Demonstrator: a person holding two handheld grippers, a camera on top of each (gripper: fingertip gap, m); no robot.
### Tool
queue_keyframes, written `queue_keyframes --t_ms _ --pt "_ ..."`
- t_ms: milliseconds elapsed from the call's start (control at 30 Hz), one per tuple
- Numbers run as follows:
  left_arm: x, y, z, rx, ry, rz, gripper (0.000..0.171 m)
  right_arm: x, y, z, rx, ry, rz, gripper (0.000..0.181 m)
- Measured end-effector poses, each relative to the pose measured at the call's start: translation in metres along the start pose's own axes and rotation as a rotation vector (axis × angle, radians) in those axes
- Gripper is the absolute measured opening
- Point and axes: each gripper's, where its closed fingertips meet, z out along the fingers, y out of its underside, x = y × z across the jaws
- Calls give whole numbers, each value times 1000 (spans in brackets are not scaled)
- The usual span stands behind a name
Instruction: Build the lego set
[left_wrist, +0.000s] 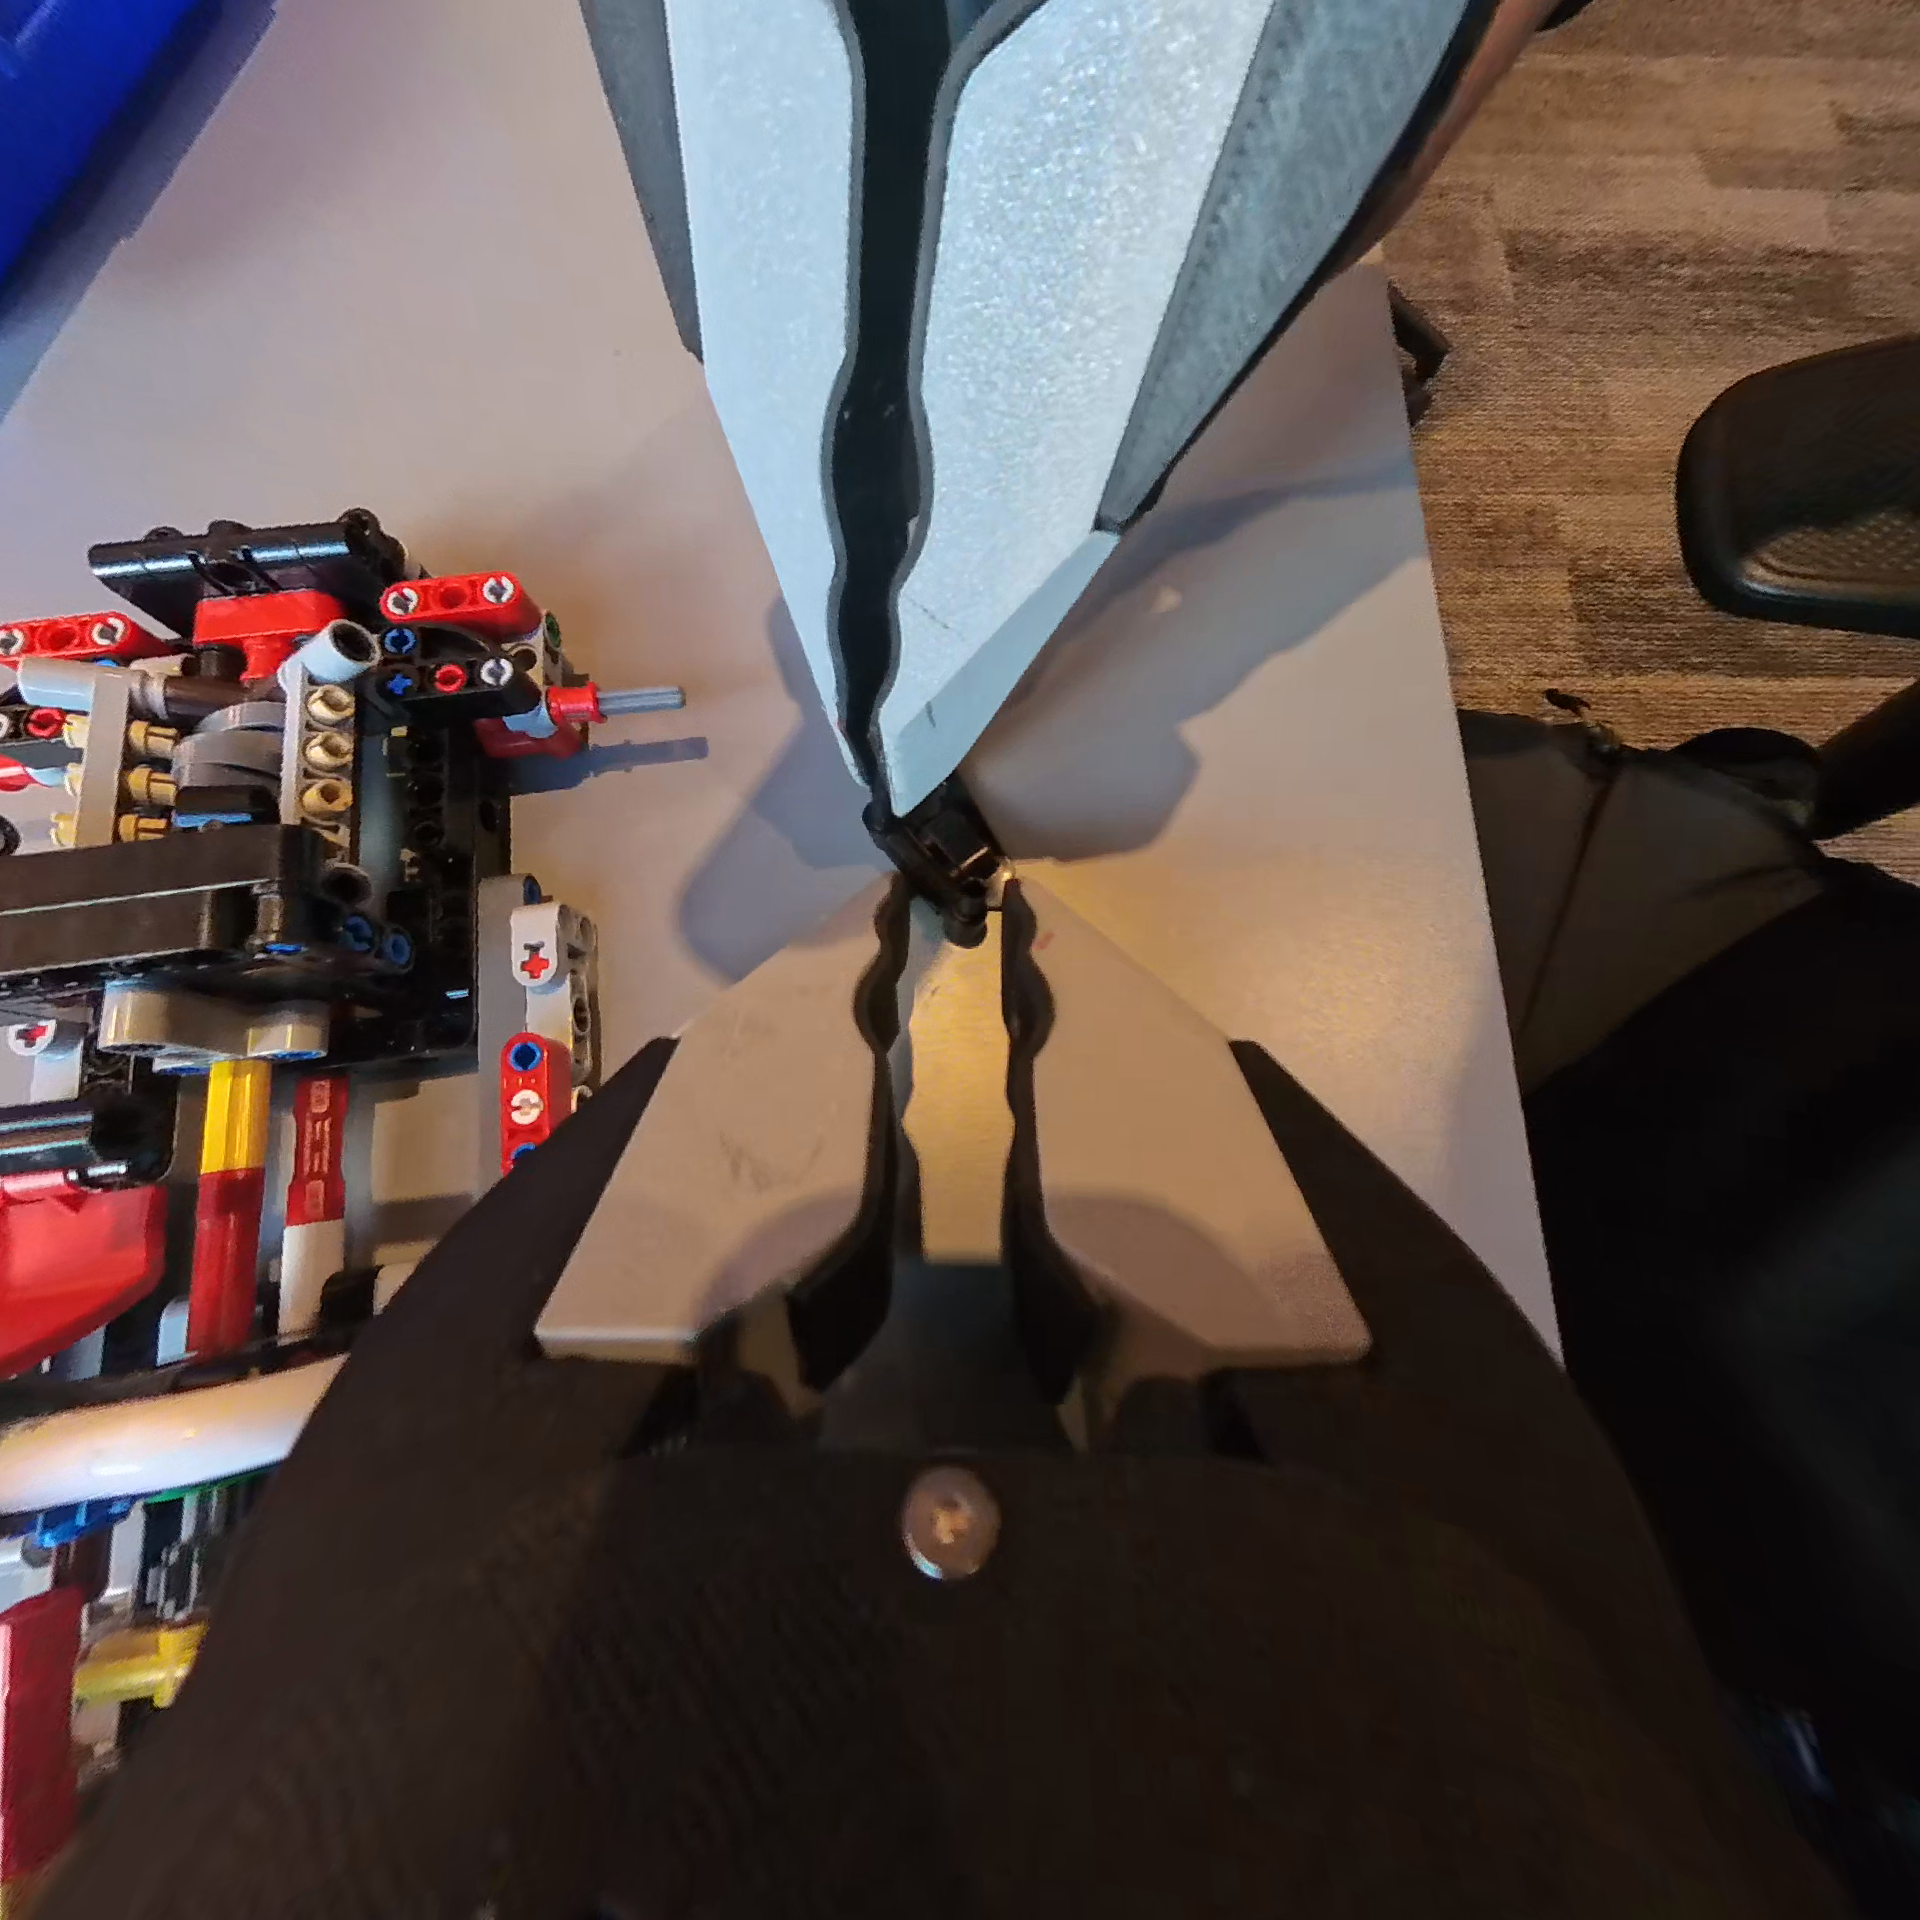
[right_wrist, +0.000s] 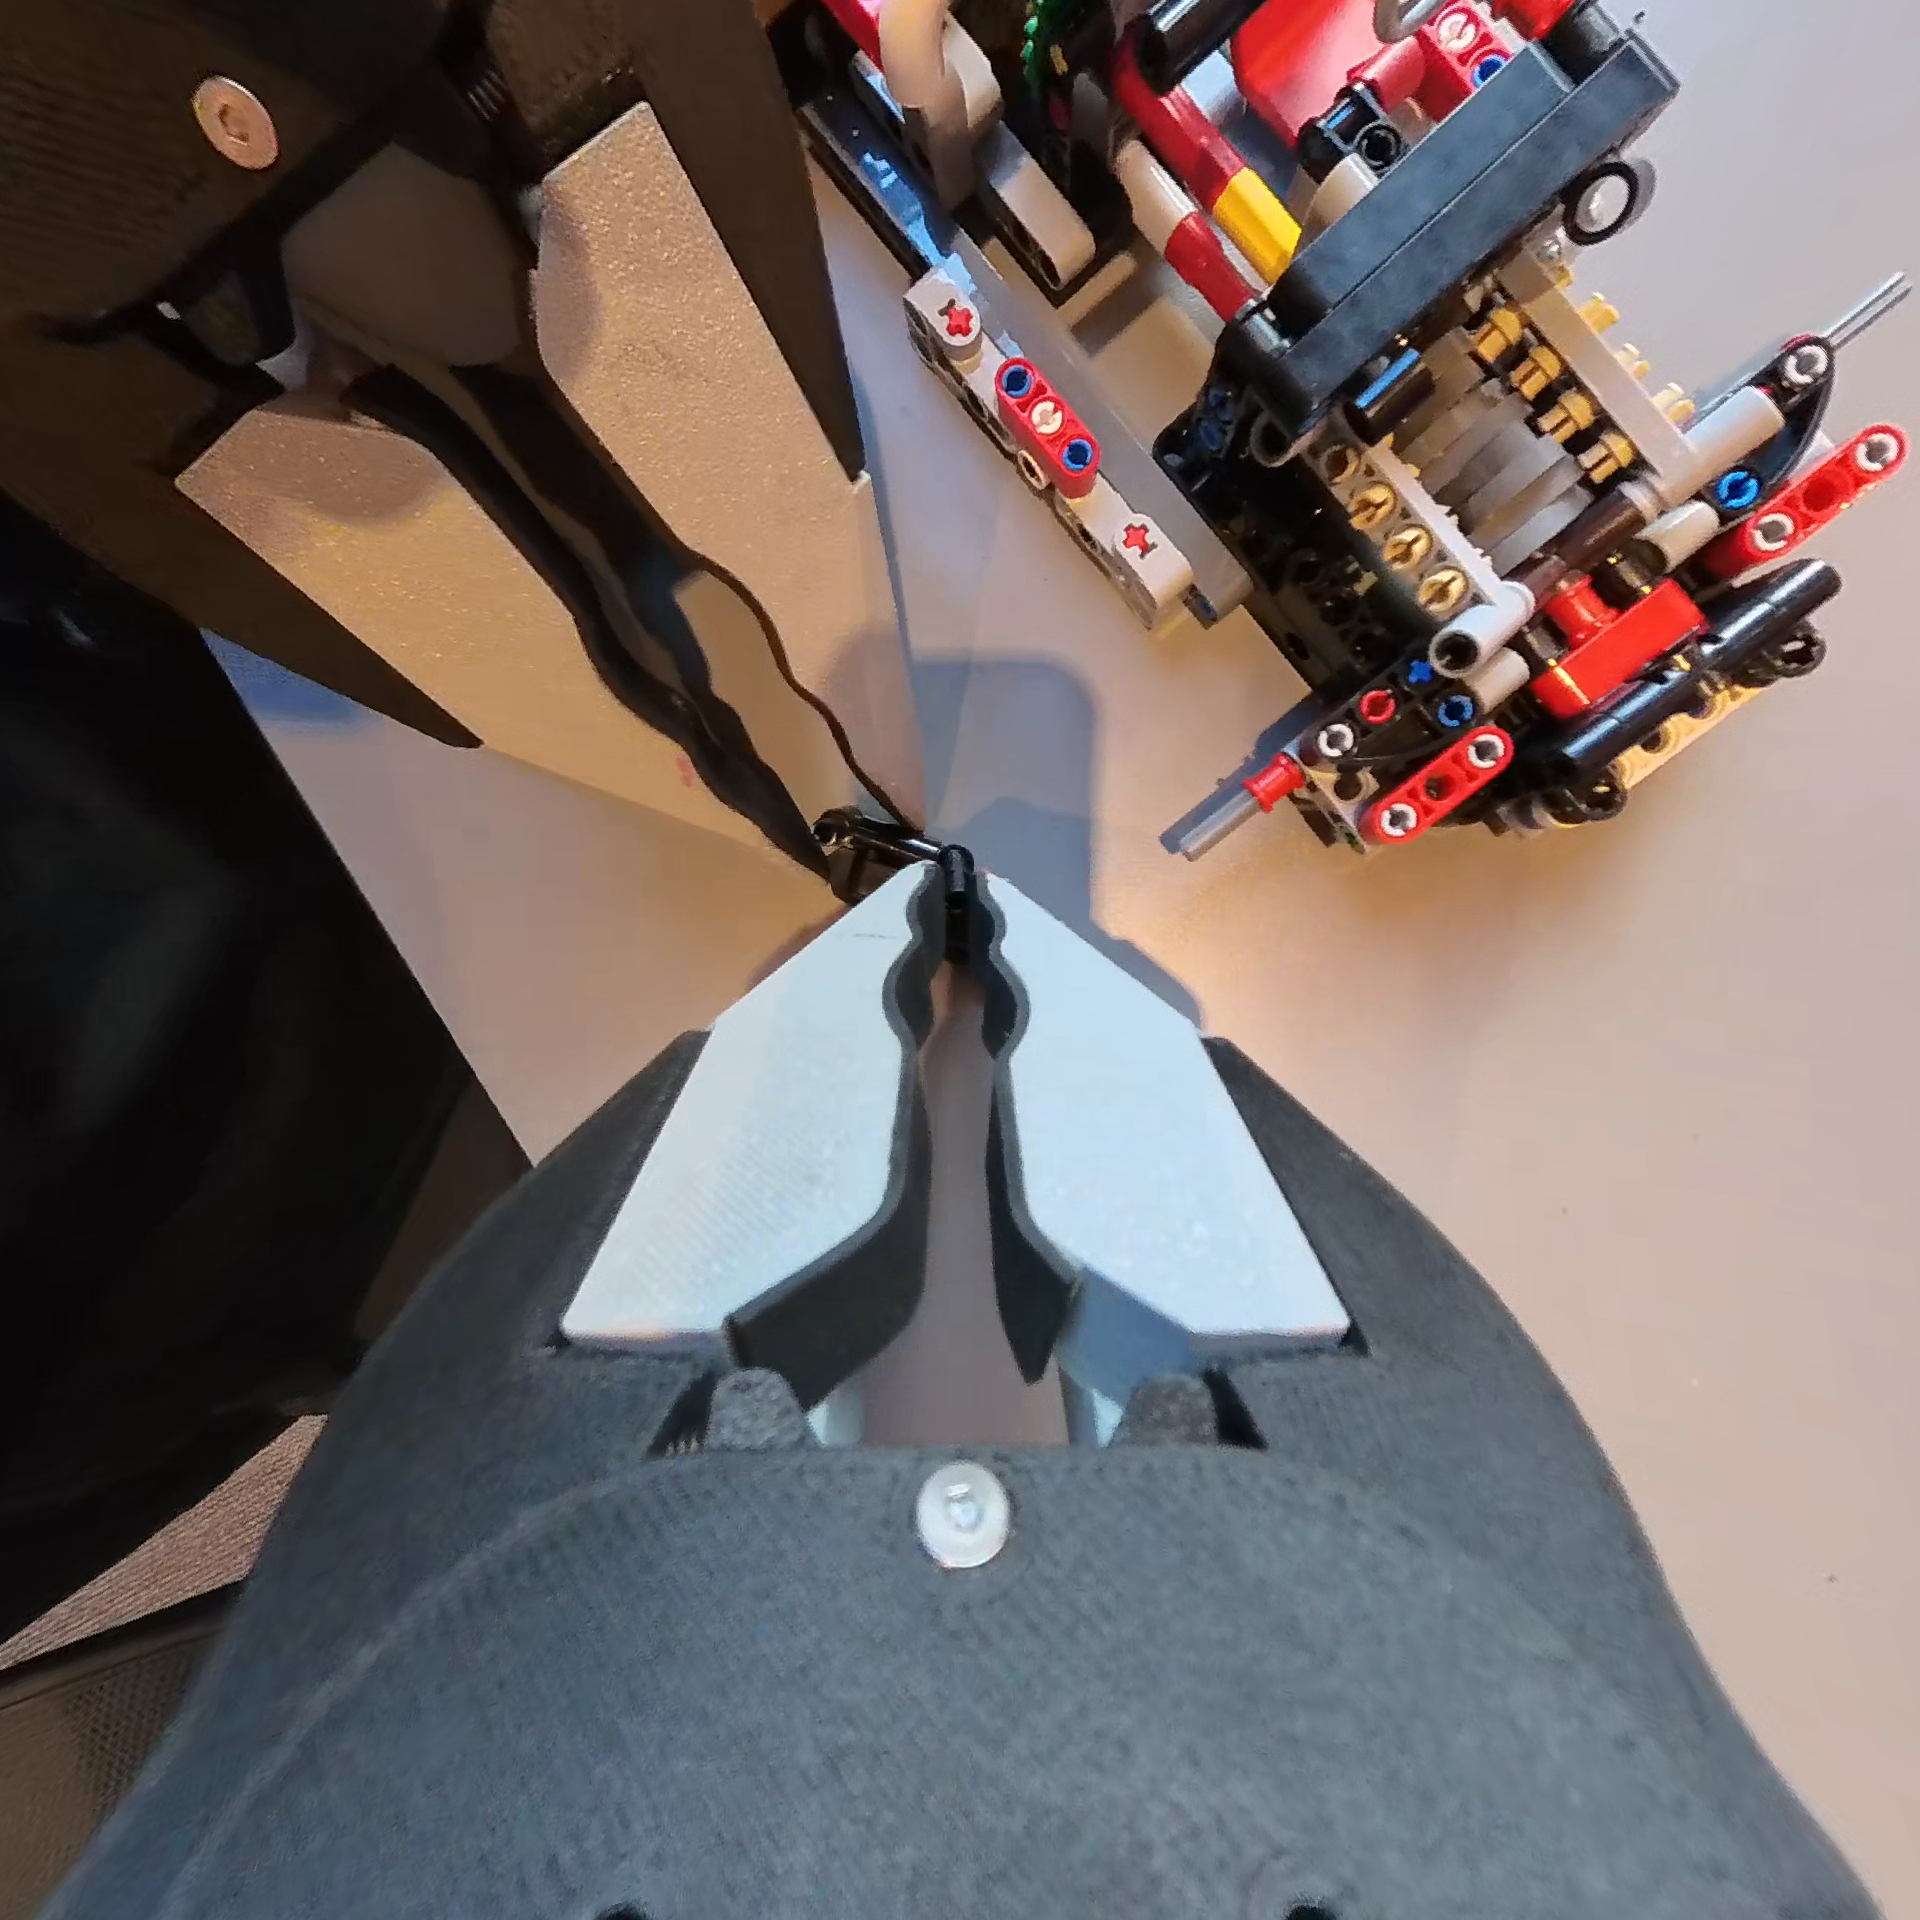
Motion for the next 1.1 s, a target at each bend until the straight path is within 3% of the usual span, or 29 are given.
queue_keyframes --t_ms 500,600,767,933,1100 --pt "0 0 0 1 24 -28 10 0 4 -5 103 -2 109 1" --pt "3 0 0 0 47 -23 7 -1 6 -6 45 79 12 0" --pt "4 -1 2 2 46 -15 7 1 8 -5 -161 280 -321 1" --pt "3 -1 1 4 84 -63 7 3 7 -3 -190 154 -370 1" --pt "1 -1 0 5 62 -60 7 5 5 -1 -207 40 -191 1"
